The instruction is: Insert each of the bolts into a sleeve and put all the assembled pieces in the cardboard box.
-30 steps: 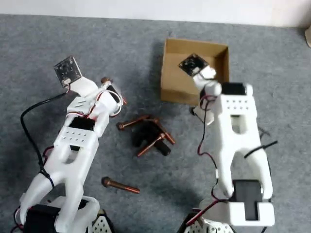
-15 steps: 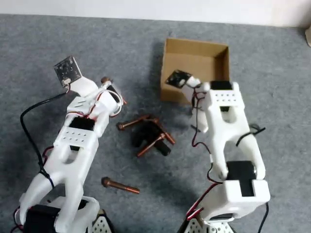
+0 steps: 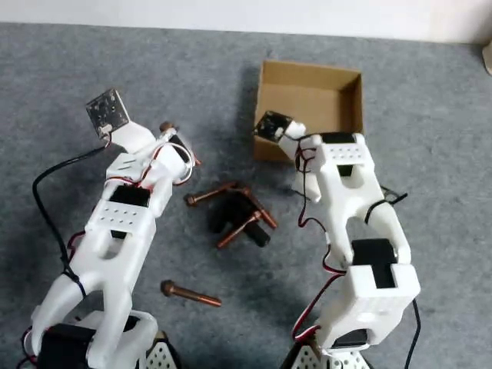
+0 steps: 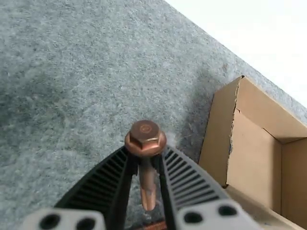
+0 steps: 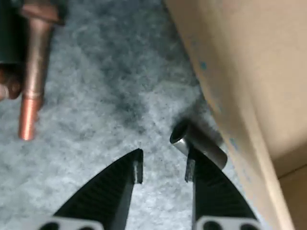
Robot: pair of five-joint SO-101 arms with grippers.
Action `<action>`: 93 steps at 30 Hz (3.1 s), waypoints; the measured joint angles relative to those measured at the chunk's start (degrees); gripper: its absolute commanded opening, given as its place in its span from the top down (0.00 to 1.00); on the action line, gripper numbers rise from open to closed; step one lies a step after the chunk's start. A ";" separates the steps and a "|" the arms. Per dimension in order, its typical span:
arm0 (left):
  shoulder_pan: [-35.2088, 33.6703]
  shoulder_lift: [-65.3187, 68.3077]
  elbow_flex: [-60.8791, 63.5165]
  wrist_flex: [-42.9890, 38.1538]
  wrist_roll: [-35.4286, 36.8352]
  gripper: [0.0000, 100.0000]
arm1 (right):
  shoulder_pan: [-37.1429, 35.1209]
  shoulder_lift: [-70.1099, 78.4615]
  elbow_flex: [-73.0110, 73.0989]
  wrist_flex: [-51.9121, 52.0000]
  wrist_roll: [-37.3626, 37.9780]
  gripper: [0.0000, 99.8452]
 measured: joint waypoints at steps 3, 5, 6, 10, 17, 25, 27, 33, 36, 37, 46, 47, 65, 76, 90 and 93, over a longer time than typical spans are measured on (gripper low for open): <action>0.00 0.00 0.00 0.00 0.00 1.00 | 0.00 0.09 0.00 0.00 3.52 0.85; 0.00 0.00 0.00 0.00 0.00 1.00 | 0.53 0.09 -0.18 0.00 5.80 0.85; 0.00 0.00 0.00 0.00 0.00 1.00 | 0.79 0.18 -0.79 0.00 6.86 0.85; 0.00 0.00 0.00 0.00 0.00 1.00 | 2.46 0.18 -4.57 0.00 10.11 0.85; 0.00 0.00 0.00 0.00 0.00 1.00 | 3.16 0.18 -5.45 0.00 11.96 0.85; 0.00 0.00 0.00 0.00 0.00 1.00 | 3.43 6.51 -5.71 -0.62 14.51 0.85; 0.00 0.00 0.00 0.00 0.00 1.00 | 3.43 8.88 -7.56 -0.62 14.51 0.85; 0.00 0.00 0.00 0.00 0.00 1.00 | 3.69 15.65 -12.48 0.09 14.68 0.85; 0.00 0.00 0.00 0.00 0.00 1.00 | 3.69 18.90 -13.27 0.09 14.77 0.86; 0.00 0.00 0.00 0.00 0.00 1.00 | 3.69 19.43 -13.63 0.18 14.77 0.86; 0.00 0.00 0.00 0.00 0.00 1.00 | 3.78 20.31 -15.03 0.00 14.15 1.00; 0.00 0.00 0.00 0.00 0.00 1.00 | 3.78 20.31 -15.03 0.00 13.19 1.00; 0.00 0.00 0.00 0.00 0.00 1.00 | -3.52 -9.14 -4.57 14.68 2.46 1.00; 3.43 -4.84 0.00 2.90 -0.97 1.00 | -10.55 -40.79 26.64 -2.64 -18.55 1.00; 11.34 -51.87 13.71 15.21 -1.41 1.00 | -15.74 -83.52 66.64 -28.66 -35.08 1.00; 12.84 -52.75 13.98 15.21 -1.41 1.00 | -18.02 -88.97 70.51 -29.10 -37.63 1.00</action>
